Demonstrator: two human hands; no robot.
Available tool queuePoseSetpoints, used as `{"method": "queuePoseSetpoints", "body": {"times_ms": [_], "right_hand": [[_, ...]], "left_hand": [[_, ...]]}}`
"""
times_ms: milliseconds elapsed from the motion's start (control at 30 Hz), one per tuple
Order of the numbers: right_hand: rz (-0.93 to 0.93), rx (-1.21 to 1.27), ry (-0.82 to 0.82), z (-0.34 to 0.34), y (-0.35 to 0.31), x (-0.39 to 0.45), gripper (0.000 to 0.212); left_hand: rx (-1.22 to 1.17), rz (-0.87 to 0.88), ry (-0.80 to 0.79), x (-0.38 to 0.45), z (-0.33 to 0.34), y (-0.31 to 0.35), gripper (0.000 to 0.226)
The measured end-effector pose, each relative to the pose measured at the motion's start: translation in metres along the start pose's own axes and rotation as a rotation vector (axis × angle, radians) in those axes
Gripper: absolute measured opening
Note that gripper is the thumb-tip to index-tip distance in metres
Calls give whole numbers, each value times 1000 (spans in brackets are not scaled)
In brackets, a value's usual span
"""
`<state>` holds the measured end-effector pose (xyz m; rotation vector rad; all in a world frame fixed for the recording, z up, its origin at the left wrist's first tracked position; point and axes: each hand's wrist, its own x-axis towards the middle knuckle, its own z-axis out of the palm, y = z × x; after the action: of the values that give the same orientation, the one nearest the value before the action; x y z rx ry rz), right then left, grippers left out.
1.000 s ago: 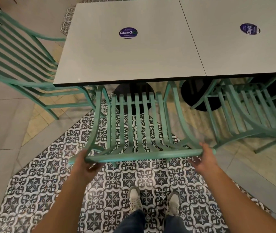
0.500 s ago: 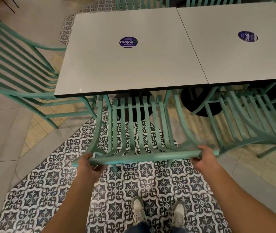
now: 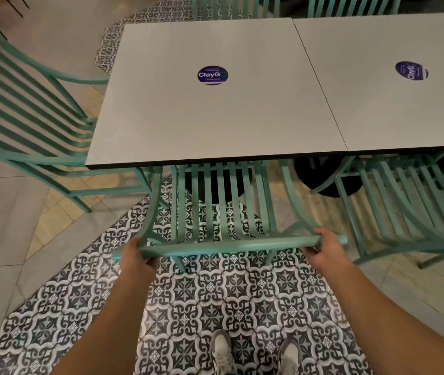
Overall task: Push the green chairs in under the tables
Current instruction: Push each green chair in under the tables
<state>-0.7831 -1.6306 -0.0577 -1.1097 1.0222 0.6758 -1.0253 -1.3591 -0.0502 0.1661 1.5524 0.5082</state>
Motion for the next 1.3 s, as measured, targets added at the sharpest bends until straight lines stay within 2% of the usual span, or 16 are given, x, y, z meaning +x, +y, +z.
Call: {"method": "queuePoseSetpoints", "body": {"times_ms": [100, 267, 433, 700, 1300], "right_hand": [[-11, -5, -9, 11, -1, 1, 14], [-37, -9, -15, 21, 2, 1, 22], [-46, -34, 4, 22, 3, 0, 13], [-72, 15, 3, 20, 7, 0, 13], [-71, 33, 9, 20, 7, -3, 14]], "left_hand": [[-5, 6, 12, 5, 7, 6, 34], [-19, 12, 56, 11, 14, 10, 32], [-26, 17, 102, 14, 17, 11, 27], [5, 21, 69, 15, 11, 13, 42], [20, 35, 59, 17, 11, 12, 35]]}}
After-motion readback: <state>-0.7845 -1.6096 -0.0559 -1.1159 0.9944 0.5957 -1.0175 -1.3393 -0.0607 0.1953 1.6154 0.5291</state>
